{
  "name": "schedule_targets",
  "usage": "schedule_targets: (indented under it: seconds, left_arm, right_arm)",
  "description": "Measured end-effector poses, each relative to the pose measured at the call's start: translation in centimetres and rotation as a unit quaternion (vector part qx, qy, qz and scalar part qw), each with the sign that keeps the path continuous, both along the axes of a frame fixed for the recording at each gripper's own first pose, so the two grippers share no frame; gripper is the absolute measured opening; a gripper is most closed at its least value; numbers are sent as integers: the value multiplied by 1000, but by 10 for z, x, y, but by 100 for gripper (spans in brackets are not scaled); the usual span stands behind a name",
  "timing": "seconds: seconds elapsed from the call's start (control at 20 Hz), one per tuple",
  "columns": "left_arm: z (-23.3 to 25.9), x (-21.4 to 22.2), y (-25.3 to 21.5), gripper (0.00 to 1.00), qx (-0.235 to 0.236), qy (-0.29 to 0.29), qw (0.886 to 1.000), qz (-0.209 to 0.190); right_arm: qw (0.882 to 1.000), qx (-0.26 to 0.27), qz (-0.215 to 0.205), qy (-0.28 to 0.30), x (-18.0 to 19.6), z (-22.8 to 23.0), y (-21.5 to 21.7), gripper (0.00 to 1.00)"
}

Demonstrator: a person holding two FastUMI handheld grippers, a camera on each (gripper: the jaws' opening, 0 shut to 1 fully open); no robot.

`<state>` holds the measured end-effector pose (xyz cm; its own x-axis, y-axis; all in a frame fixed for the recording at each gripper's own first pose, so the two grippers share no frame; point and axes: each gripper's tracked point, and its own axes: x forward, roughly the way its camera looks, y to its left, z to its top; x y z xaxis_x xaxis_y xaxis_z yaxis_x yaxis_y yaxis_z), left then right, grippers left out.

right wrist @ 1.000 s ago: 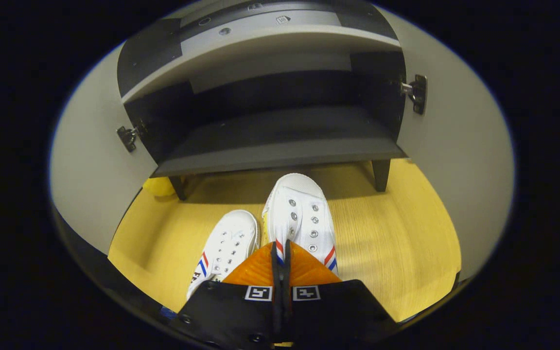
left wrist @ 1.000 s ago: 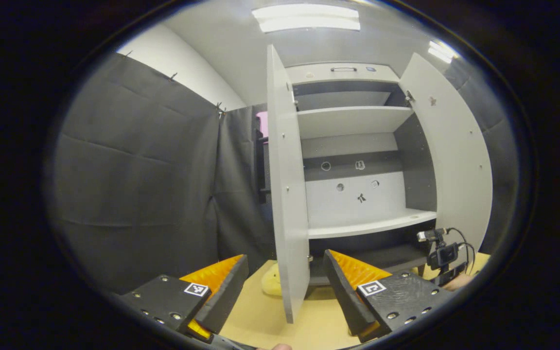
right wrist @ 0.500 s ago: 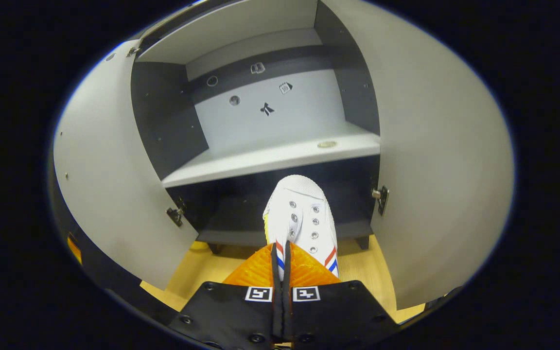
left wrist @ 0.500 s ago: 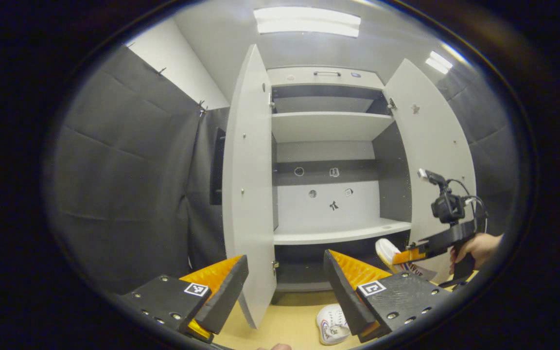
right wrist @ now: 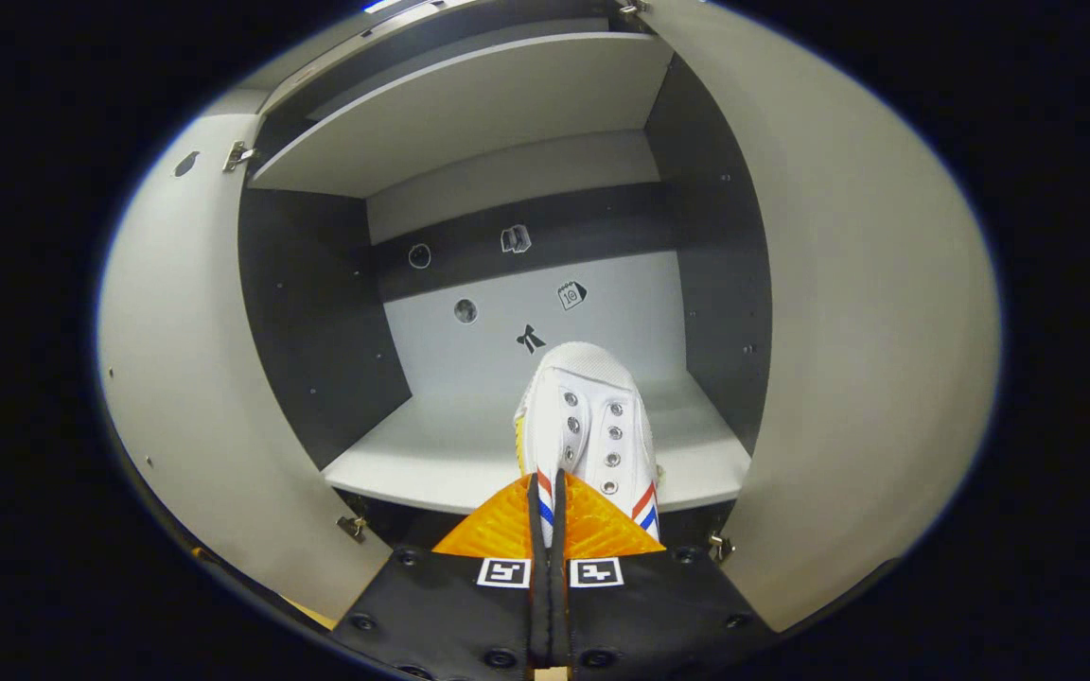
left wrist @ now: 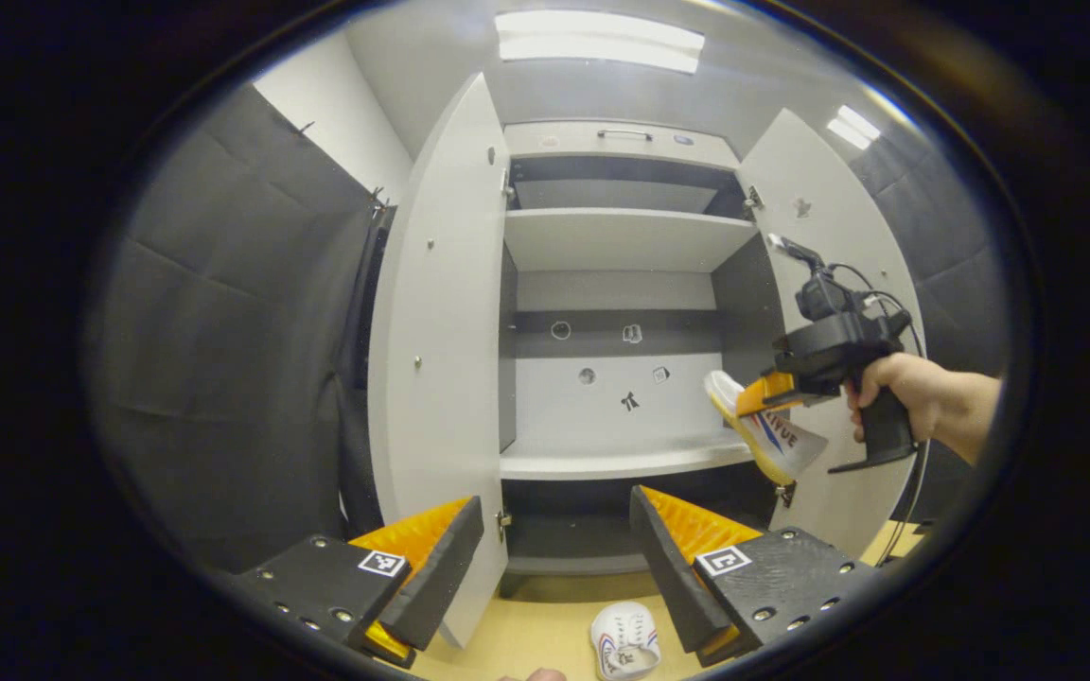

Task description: Grab one shoe with the right hand and put it into the shoe cabinet, grab the other shoe with the left hand and put it into the shoe cabinet; then close the right door with the right hand and the left door with the left hand.

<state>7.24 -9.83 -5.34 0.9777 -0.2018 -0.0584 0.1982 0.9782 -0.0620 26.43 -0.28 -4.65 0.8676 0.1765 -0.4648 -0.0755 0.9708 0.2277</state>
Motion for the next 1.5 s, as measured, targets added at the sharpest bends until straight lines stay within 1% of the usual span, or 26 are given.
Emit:
schedule_targets:
  seconds: [0.2,0.35,0.5,0.65,0.7,0.8,0.85,0.9,1.05,1.1,1.15,1.3,1.5]
  left_arm:
    - [-9,11,-2,100,4,8,1000,2]
    - [-18,18,-5,100,6,18,1000,3]
    - [-24,24,-7,100,10,27,1000,6]
    - [-34,28,-10,100,10,41,999,4]
    - [-37,29,-11,100,7,46,999,1]
    - [-41,32,-16,100,-2,56,998,-7]
    - [-45,34,-18,100,-6,61,998,-10]
    - [-47,37,-19,100,-10,67,998,-15]
    - [-56,43,-23,100,-25,83,996,-24]
    - [-57,46,-24,94,-28,86,996,-26]
    - [-61,49,-24,95,-29,90,995,-28]
    - [-71,57,-26,94,-28,102,994,-42]
    - [-90,60,-31,95,-22,119,991,-61]
  right_arm:
    - [1000,-8,-14,10,56,-5,-1,1]
    - [999,-21,-25,35,98,-26,1,1]
    - [997,-28,-34,65,118,-50,-2,1]
    - [995,-32,-36,85,127,-68,-2,0]
    - [995,-35,-34,88,128,-72,-1,2]
    - [997,-28,-25,65,130,-64,5,15]
    - [998,-36,-29,46,131,-57,2,28]
    - [998,-42,-29,29,129,-46,0,34]
    - [998,-50,-36,-19,108,-17,-5,97]
    - [997,-49,-37,-36,97,-7,-6,93]
    - [997,-50,-37,-53,86,3,-8,98]
    - [993,-55,-36,-94,42,26,-12,97]
    - [990,-57,-35,-127,-16,42,-20,97]
